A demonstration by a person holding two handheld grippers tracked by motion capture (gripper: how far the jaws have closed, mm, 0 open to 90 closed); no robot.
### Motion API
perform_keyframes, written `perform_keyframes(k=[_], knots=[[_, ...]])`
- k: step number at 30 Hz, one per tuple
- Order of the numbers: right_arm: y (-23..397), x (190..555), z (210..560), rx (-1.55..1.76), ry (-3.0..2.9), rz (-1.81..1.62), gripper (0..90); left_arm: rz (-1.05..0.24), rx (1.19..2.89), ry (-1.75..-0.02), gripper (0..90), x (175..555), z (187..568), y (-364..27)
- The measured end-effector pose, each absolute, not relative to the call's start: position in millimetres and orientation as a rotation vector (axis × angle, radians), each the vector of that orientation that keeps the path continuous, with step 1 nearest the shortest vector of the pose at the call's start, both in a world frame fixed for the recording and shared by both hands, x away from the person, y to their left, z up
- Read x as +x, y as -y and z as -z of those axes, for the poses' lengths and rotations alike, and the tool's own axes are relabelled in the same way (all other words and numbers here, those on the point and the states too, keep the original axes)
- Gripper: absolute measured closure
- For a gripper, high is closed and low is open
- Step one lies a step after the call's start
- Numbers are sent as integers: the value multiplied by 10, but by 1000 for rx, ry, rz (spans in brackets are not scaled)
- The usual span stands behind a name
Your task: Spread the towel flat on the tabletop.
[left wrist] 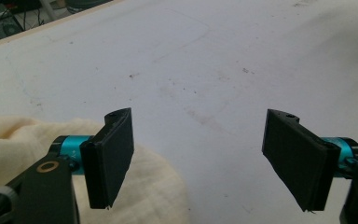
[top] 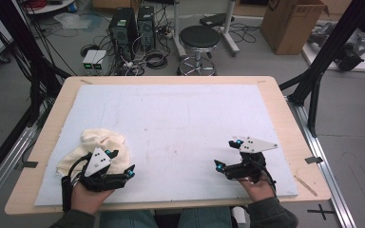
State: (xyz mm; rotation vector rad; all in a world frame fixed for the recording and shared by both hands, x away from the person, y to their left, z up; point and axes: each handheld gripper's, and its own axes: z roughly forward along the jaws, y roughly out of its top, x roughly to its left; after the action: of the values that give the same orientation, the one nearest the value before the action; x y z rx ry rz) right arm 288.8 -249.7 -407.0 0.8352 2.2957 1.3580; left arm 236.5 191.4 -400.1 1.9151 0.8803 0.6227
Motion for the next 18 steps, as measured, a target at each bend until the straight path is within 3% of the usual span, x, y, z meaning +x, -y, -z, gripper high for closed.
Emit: perform_keyframes(k=[18], knots=[[2515, 2906, 4088, 838, -2300, -1349, 102, -613, 1900, -862, 263, 2363, 3944, -1922]])
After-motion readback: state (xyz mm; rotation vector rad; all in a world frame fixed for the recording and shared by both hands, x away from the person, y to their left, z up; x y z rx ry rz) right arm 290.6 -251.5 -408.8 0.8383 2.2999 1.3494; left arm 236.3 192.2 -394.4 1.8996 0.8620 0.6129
